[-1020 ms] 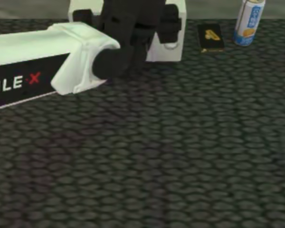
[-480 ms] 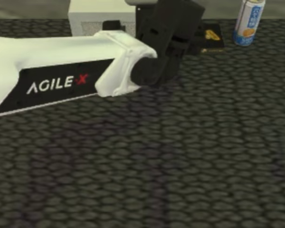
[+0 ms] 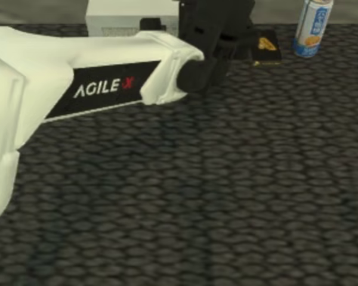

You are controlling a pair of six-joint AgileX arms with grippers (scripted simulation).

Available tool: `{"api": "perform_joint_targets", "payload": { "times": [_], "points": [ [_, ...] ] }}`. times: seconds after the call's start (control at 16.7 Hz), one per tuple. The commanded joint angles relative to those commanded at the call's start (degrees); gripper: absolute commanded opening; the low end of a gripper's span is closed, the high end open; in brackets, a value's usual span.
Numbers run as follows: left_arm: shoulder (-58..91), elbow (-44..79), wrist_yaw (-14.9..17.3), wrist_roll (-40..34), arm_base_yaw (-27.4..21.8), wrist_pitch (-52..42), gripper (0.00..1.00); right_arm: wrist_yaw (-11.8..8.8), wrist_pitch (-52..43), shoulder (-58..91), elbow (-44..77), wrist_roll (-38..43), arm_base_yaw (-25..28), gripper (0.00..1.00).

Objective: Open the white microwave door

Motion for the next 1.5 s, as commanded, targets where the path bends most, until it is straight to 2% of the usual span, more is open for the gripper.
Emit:
{"api": "perform_joint_targets", "payload": {
  "times": [0.12,0.36,1.14,1.5],
  "points": [
    [2.58,2.39,1.18,0.86,1.34,0.81,1.00,0.00,0.00,0.00,0.00,0.00,0.00,1.00],
    [2.97,2.77,1.39,1.00,1.57,0.95,1.00,0.00,0.00,0.00,0.00,0.00,0.00,1.00],
    [2.97,2.77,1.39,1.00,1.57,0.95,0.02,0.00,0.00,0.00,0.00,0.00,0.00,1.00],
    [2.97,2.77,1.39,1.00,1.57,0.95,0.00,0.00,0.00,0.00,0.00,0.00,0.00,1.00]
  ]
}}
